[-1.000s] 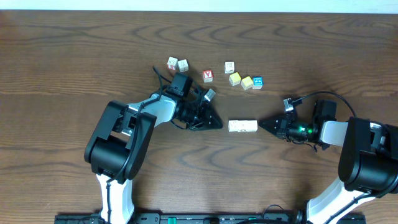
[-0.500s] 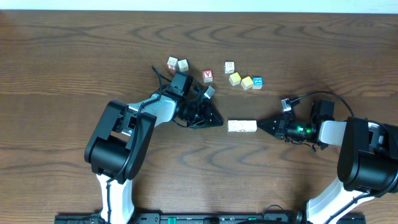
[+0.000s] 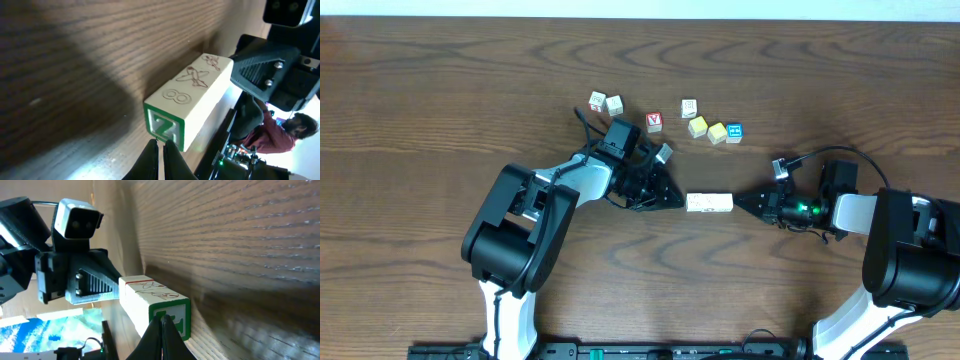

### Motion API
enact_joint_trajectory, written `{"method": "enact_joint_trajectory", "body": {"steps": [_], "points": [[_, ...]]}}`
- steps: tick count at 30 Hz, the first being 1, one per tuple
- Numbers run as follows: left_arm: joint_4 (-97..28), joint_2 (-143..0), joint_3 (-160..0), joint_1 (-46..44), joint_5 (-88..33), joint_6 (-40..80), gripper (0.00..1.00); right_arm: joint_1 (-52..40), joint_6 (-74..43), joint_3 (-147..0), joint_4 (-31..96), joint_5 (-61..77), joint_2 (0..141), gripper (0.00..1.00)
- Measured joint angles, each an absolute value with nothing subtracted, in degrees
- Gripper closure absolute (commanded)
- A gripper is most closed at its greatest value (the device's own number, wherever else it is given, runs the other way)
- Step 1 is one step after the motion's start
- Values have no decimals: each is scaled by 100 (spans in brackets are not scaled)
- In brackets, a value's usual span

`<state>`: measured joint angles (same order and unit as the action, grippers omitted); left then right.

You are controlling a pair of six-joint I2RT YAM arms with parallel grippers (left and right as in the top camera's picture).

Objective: Lift 3 blocks

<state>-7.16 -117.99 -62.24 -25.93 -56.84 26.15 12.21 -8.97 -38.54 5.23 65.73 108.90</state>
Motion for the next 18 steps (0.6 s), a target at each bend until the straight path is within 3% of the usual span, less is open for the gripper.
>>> {"method": "enact_joint_trajectory", "body": {"steps": [18], "points": [[-368, -12055, -6224, -2593, -5933, 2711, 93, 1221, -897, -3854, 539, 6573, 10890, 99]]}}
